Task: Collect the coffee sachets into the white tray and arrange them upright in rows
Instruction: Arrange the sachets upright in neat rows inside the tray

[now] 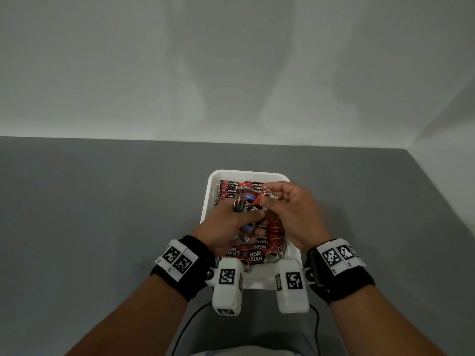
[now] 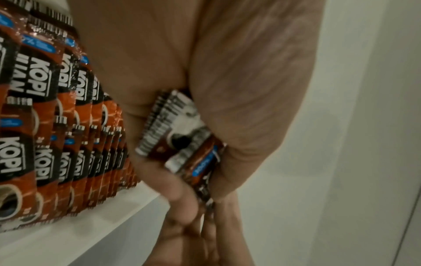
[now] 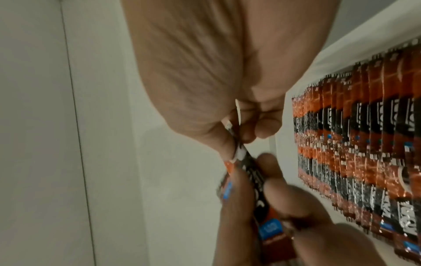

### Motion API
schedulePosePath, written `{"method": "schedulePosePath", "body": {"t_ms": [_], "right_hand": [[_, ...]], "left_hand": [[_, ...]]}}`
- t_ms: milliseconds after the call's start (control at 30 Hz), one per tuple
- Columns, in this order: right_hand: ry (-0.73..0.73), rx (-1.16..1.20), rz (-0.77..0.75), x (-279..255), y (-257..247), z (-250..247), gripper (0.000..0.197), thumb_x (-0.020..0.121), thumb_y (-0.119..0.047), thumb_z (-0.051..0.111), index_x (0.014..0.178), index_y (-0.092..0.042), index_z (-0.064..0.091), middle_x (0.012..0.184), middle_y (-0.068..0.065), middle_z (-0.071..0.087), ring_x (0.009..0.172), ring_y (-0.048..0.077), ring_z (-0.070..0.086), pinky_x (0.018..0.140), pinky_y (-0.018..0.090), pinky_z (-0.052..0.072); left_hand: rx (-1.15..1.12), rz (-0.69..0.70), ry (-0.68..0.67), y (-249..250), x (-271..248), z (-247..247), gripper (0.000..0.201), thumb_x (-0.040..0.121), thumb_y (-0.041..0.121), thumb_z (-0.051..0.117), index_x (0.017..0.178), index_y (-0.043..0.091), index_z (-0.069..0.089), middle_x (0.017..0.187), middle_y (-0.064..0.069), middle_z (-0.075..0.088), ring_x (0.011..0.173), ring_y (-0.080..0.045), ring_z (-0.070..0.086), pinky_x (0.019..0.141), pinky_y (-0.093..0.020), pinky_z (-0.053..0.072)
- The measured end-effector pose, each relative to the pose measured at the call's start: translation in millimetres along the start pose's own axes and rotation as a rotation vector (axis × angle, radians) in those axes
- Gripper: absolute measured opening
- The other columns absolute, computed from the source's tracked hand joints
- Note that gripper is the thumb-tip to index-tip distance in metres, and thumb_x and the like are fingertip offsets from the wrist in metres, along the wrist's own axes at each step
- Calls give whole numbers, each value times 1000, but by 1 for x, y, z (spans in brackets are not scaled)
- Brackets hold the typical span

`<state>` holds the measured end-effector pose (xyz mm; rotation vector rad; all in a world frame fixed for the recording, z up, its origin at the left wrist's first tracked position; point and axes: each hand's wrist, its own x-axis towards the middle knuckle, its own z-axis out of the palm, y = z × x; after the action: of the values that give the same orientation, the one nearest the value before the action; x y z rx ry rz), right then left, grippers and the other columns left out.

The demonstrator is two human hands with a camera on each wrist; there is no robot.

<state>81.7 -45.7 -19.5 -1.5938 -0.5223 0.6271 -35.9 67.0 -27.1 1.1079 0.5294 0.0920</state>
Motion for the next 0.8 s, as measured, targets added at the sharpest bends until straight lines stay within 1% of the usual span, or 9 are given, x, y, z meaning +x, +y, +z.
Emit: {"method": "schedulePosePath", "body": {"t_ms": [100, 200, 267, 333, 500, 600, 633, 733, 800], "right_hand": [[52, 87, 47, 1, 9, -10, 18, 86, 2, 74, 99, -9, 69, 81, 9, 74, 67, 22, 64, 63, 33, 54], [-38, 109, 137, -3, 13, -16, 27, 83, 3, 76, 106, -6, 65, 83, 12, 73, 69, 23, 65, 62, 32, 54], [-102, 107, 162, -7, 13, -14, 23, 86, 2, 74, 107, -6, 66, 82, 8, 73, 71, 22, 67, 63, 33, 55], [-101, 42, 127, -9, 10, -12, 17, 87, 3, 73, 101, -7, 69, 78, 4, 74, 70, 22, 70, 64, 32, 57], [-112, -137, 81, -14, 2, -11, 18, 85, 0, 77, 97, -10, 70, 82, 4, 76, 74, 18, 73, 69, 30, 59], [-190, -562, -57, -19, -7, -6, 37, 80, -19, 83, 112, -25, 66, 100, -20, 67, 91, -2, 66, 81, 16, 51], [-229, -668, -112, -20, -8, -2, 43, 82, -23, 82, 121, -28, 63, 104, -24, 61, 95, -3, 62, 81, 14, 48], [-309, -804, -207, -22, -8, 16, 29, 98, -17, 60, 126, -22, 57, 111, -12, 62, 100, 8, 62, 78, 15, 45], [-278, -768, -161, -21, -3, 20, 20, 105, -15, 46, 122, -20, 55, 105, -9, 61, 88, 7, 60, 65, 11, 39]], "left_hand": [[-12, 52, 155, 3, 4, -10, 9, 92, -1, 65, 101, 2, 66, 73, -11, 65, 55, -16, 60, 46, -24, 43], [45, 147, 281, 3, 6, -18, 11, 90, 1, 70, 100, -2, 68, 75, -12, 68, 59, -19, 60, 49, -26, 48], [88, 169, 288, 4, 6, -20, 17, 88, 5, 74, 102, -3, 69, 82, -20, 72, 67, -26, 64, 60, -34, 56], [117, 176, 269, 4, 5, -20, 21, 88, 8, 76, 106, -2, 70, 92, -25, 74, 75, -32, 67, 71, -43, 57], [160, 200, 307, 1, 2, -23, 16, 86, 8, 77, 101, 3, 74, 95, -19, 77, 87, -41, 73, 84, -56, 60], [235, 183, 278, 2, 1, -22, 16, 85, 9, 79, 100, 6, 75, 94, -15, 78, 87, -40, 75, 83, -53, 61], [257, 180, 264, 2, 1, -19, 16, 85, 10, 79, 100, 7, 75, 93, -14, 78, 83, -37, 75, 81, -49, 62], [202, 142, 205, 4, -1, -9, 9, 92, 12, 71, 98, 6, 73, 85, -9, 76, 70, -24, 72, 70, -37, 58], [3, 48, 191, 4, -2, -6, 12, 93, 10, 59, 96, 5, 70, 80, -9, 68, 61, -18, 58, 63, -34, 45]]}}
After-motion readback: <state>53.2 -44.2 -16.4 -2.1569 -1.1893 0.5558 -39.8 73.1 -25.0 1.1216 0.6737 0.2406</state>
